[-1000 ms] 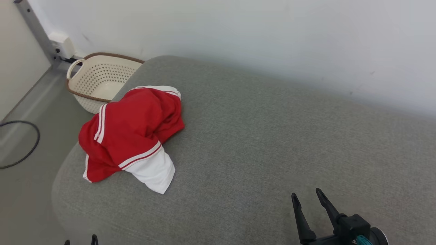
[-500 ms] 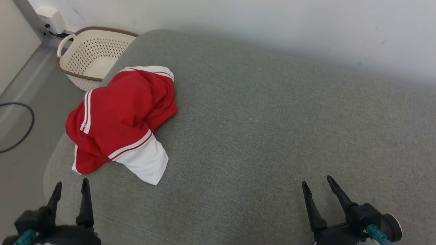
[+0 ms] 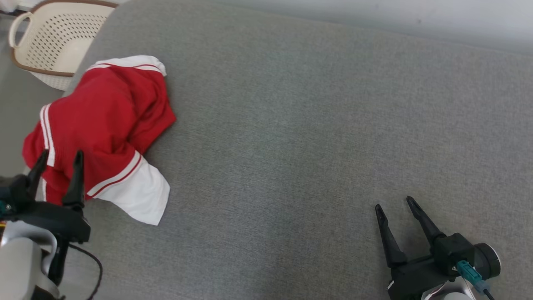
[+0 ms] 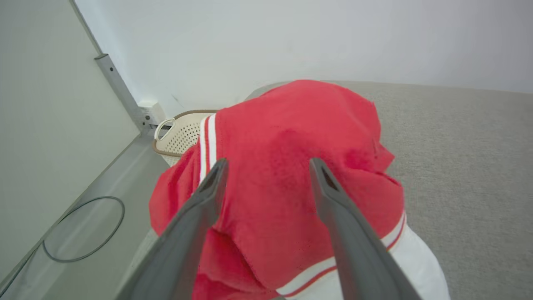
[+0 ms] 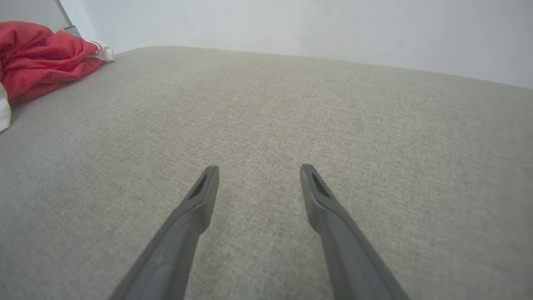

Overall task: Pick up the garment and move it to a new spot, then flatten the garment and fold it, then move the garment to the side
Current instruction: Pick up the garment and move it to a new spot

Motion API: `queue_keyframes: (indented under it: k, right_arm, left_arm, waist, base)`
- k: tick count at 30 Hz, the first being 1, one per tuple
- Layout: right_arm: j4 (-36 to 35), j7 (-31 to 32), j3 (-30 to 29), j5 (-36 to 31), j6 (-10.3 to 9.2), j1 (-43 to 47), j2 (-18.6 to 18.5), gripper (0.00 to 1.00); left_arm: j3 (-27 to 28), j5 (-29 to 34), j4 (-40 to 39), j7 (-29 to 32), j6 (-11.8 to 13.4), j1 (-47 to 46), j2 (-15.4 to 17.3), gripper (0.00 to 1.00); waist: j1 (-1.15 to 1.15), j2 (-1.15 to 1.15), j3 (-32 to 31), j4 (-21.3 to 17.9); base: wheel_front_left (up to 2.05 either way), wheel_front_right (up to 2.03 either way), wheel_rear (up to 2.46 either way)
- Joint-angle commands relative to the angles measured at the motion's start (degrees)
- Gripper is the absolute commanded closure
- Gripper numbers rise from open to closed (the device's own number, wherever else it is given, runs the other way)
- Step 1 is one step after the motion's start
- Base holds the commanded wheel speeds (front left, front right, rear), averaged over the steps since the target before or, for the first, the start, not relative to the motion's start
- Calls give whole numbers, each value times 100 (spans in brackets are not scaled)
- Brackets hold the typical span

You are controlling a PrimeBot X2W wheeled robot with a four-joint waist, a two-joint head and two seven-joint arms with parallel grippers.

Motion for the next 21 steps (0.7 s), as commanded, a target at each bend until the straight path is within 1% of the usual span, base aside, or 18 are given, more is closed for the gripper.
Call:
queue_keyframes:
  k: [1, 4, 8, 11, 15, 16, 21]
  right_arm:
    - [-8, -4, 1, -23, 2, -5, -36, 0]
    - [-2, -4, 10, -24, 2, -36, -54, 0]
    - [20, -3, 46, -4, 2, -84, -74, 0]
    - [45, 0, 56, -6, 1, -112, -110, 0]
    - [122, 6, 43, -10, -2, -180, -137, 0]
    - [171, 18, 46, 4, -2, -208, -143, 0]
    - [259, 31, 93, 47, -3, -300, -152, 0]
  left_arm:
    - [-93, -101, 96, -25, 5, -127, 131, 0]
    - [-503, -458, 363, -25, 3, -381, 309, 0]
    - [-1181, -961, 896, -18, 3, -701, 496, 0]
    - [-1667, -1321, 1234, 134, 2, -992, 604, 0]
    - [-2192, -1704, 1607, 496, 2, -1317, 714, 0]
    - [-2403, -1843, 1787, 733, 2, -1466, 751, 0]
    - [-2889, -2267, 2076, 1359, 2, -1758, 874, 0]
  waist:
    - [-1, -1, 175, -146]
    - [-1, -1, 255, -177]
    - [-1, -1, 341, -231]
    - [-1, -1, 411, -261]
    - [-1, -1, 531, -313]
    - [-1, -1, 578, -348]
    - [-1, -1, 698, -460]
  base:
    - [0, 0, 0]
    - [0, 0, 0]
    - [0, 0, 0]
    - [0, 0, 0]
    - [0, 0, 0]
    - [0, 0, 0]
    - [0, 0, 0]
